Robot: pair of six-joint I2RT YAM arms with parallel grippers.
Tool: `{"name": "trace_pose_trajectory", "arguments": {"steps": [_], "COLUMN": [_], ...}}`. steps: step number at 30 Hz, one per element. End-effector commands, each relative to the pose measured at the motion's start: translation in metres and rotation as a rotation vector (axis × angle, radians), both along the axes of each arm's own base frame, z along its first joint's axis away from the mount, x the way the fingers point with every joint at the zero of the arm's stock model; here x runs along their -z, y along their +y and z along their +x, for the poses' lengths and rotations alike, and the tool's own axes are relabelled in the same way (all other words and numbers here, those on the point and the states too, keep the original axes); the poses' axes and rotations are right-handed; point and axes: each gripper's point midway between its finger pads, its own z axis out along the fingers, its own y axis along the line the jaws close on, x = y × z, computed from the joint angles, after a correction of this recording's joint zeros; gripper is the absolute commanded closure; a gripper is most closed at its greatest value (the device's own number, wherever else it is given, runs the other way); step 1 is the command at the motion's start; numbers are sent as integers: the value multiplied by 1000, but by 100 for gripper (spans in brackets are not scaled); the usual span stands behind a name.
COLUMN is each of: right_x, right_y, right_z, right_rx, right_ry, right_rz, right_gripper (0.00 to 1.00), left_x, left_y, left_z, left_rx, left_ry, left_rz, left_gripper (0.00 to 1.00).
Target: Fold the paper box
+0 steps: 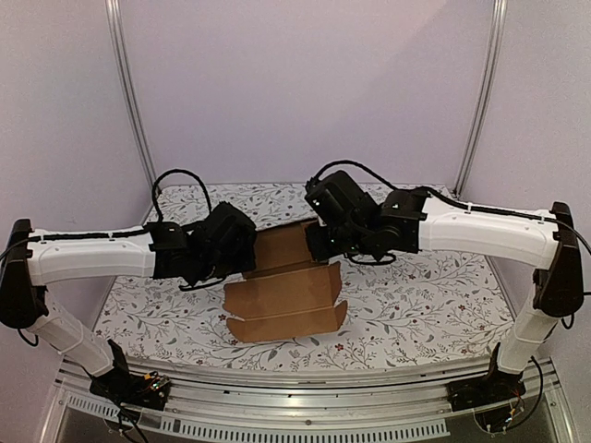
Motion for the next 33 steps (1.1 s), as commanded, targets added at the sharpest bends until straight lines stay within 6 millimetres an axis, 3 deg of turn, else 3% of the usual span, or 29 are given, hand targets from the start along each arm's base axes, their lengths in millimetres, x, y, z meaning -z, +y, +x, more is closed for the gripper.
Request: {"name": "trace_pose_trajectory", "arguments": {"steps": [1,9,13,14,24,33], "right_x": [8,28,33,33,24,31], "right_y": [12,22,29,31,38,34], "right_z": [1,1,-3,-4,-11,-4], "right_rx": [-1,11,4,3,27,41], "right_ry": [-3,6,10,9,-15,-30], "right_rz": [-21,-47,-42,-37,4,-49], "right_gripper": [66,75,98,100,100,100], "left_x": [-5,-2,-2,-2,-3,-7], "left_y": [-9,-12,-13,-13,-16,-19], "left_z": [-3,-1,-1,-1,-1,-2], "left_rx": [28,34,34,34,40,54], "left_ry": [-7,3,5,5,14,21], "left_rz": [-40,-38,-35,-36,-35,-33], "left_gripper": [100,100,100,100,100,73]}}
